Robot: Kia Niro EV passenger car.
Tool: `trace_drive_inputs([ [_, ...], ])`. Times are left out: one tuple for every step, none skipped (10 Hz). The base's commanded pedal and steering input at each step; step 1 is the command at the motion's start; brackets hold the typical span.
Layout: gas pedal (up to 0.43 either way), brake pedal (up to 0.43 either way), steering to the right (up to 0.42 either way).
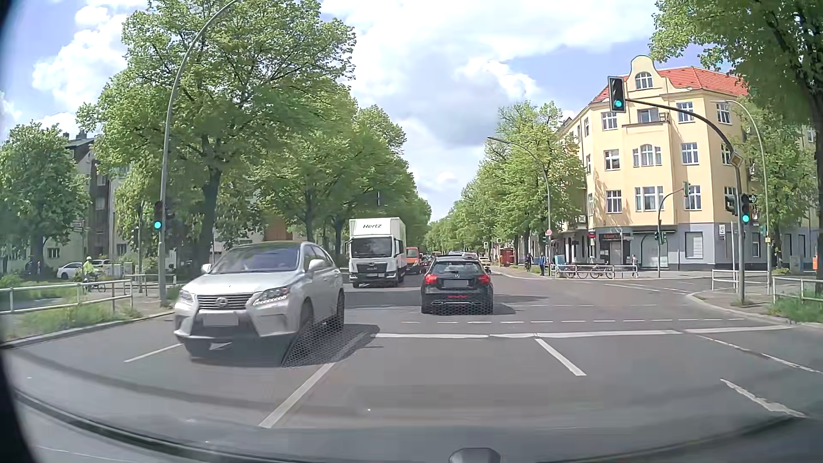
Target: Follow the waypoints while adhering to traffic rules and regulations
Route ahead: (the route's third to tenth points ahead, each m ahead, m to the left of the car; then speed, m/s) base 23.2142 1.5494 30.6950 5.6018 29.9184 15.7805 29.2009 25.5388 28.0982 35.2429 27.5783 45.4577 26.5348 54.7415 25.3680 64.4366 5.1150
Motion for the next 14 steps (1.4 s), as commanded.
trace_drive_inputs([
  [0.079,0.018,0.007],
  [0.087,0.018,0.008],
  [0.098,0.018,0.007],
  [0.098,0.024,0.007],
  [0.098,0.018,0.006],
  [0.098,0.024,0.006],
  [0.098,0.024,0.006],
  [0.098,0.024,0.006],
  [0.087,0.024,0.004],
  [0.087,0.024,-0.004],
  [0.067,0.024,-0.007],
  [0.059,0.024,-0.007],
  [0.047,0.024,-0.011],
  [0.028,0.018,-0.02],
])
